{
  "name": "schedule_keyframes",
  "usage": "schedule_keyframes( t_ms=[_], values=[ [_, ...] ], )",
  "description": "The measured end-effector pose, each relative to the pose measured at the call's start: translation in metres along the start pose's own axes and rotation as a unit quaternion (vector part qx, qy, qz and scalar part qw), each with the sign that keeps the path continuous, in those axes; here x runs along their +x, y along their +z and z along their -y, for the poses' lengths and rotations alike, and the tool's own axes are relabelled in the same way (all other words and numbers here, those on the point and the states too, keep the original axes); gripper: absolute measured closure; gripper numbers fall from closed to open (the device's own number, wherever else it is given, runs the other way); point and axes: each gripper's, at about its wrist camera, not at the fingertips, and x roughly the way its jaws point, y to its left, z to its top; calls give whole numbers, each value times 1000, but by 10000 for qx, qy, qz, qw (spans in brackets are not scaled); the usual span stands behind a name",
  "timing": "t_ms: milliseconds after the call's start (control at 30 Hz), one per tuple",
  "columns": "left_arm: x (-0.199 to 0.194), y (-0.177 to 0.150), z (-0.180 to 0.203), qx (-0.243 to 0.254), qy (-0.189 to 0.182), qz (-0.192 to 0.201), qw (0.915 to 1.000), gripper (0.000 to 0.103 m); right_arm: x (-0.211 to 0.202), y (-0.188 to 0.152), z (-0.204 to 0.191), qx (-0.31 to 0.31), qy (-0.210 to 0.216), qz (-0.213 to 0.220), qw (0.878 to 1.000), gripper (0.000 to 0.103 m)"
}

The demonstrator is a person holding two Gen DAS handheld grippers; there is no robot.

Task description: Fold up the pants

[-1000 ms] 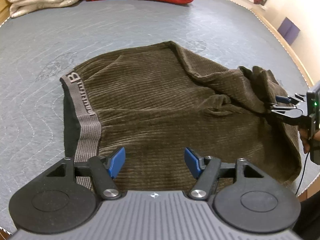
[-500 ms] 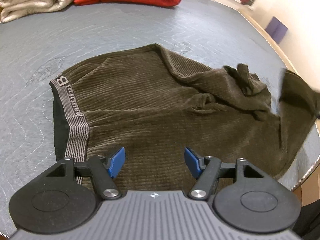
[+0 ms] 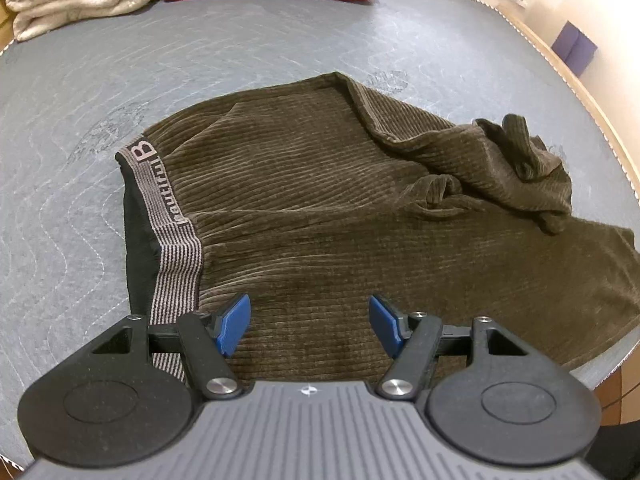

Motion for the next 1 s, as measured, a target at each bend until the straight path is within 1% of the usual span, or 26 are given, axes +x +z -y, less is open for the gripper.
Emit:
schedule_keyframes(
  t_ms=[67,100,133,233,300,367,433,467,500,533,600,633,733,767,800,833,900,933,967,1000],
  values=[
    [2,0,0,-23,30,-35,10000,32,1,0,0,224,49,-25,9997,95],
    [2,-1,-1,-48,24,-45,10000,32,2,2,1,354,124,-17,9993,91],
    [2,-1,-2,-60,18,-48,10000,32,-4,-1,1,405,189,44,9990,91],
    [2,-1,-3,-45,37,-44,10000,32,-8,6,3,610,202,491,9967,87],
    [3,-1,-3,-47,45,-69,10000,32,-4,9,12,902,249,570,9940,77],
    [5,-2,-3,-35,55,-102,9999,32,1,13,22,1174,278,566,9911,77],
    [6,-2,-2,0,68,-122,9999,32,7,17,28,1297,284,635,9891,77],
    [7,-2,-2,11,72,-132,9999,32,8,19,30,1287,322,656,9890,84],
    [7,-2,-2,15,68,-136,9999,32,7,19,30,1226,389,686,9893,94],
    [7,-2,-2,18,62,-143,9999,32,5,21,28,1113,361,793,9900,95],
    [9,-1,-2,29,54,-156,9999,32,-5,21,22,881,98,1153,9894,95],
    [10,-1,-2,31,53,-166,9998,32,-5,21,22,900,-15,1146,9893,95],
    [11,-1,-1,35,40,-188,9998,32,8,19,27,1190,-346,861,9885,94],
    [12,-1,0,41,35,-196,9998,32,9,19,27,1228,-385,839,9881,91],
    [12,-1,1,50,26,-202,9998,32,9,21,23,1170,-461,873,9882,86],
    [12,-1,1,59,16,-207,9998,32,5,22,17,1026,-622,1026,9875,83],
    [12,-1,3,64,-2,-205,9998,32,-8,23,-1,643,-982,1580,9804,82],
    [12,-1,3,59,-14,-203,9998,32,-14,23,-10,425,-987,1852,9768,81],
    [12,0,3,54,-22,-201,9998,31,-18,22,-18,249,-882,1999,9755,81],
    [13,0,4,50,-27,-199,9998,31,-18,22,-26,63,-680,2056,9763,79]
  ],
)
